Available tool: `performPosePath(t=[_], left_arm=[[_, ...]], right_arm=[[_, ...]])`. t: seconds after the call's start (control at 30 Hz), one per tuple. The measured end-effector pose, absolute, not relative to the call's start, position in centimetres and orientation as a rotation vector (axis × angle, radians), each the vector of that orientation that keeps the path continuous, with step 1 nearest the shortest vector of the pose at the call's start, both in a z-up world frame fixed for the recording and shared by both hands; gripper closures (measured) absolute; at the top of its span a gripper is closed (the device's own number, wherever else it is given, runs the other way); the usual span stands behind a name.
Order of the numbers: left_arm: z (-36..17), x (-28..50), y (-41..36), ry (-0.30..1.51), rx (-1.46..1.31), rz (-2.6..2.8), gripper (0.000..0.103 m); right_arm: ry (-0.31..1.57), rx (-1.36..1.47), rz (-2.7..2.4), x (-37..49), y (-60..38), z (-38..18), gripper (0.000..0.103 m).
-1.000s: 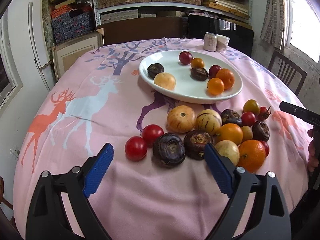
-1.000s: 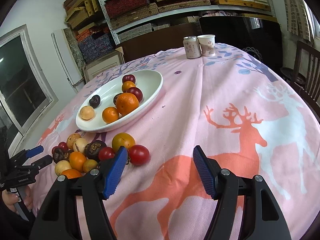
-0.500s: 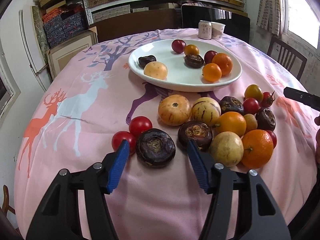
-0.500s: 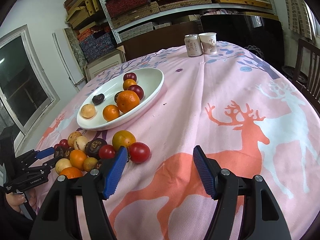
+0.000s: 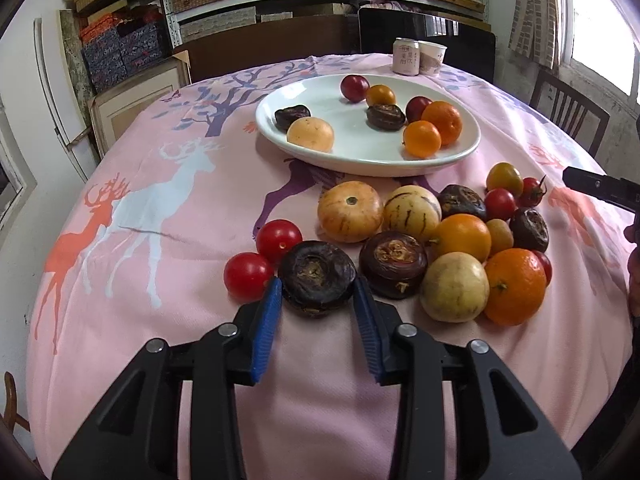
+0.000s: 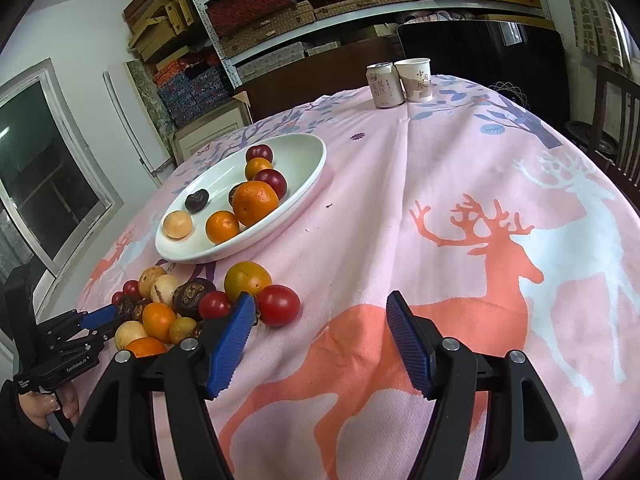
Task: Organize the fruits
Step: 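Grasp a third dark mangosteen from the pile with the left tool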
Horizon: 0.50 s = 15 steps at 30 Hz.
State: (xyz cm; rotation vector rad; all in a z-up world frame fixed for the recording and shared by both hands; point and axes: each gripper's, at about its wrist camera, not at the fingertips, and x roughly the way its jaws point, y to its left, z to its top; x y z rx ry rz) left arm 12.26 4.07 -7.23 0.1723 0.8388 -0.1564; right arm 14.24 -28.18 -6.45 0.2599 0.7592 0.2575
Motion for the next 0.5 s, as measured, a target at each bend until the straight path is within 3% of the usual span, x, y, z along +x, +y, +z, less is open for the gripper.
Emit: performPosePath(t=[0.5], left_arm=[[-7.0, 14.8, 2.9, 0.841, 0.218, -0.132, 0.06]], right_arm=[[0.768, 0.283, 0.262, 14.5, -28.6, -6.5, 0.034]])
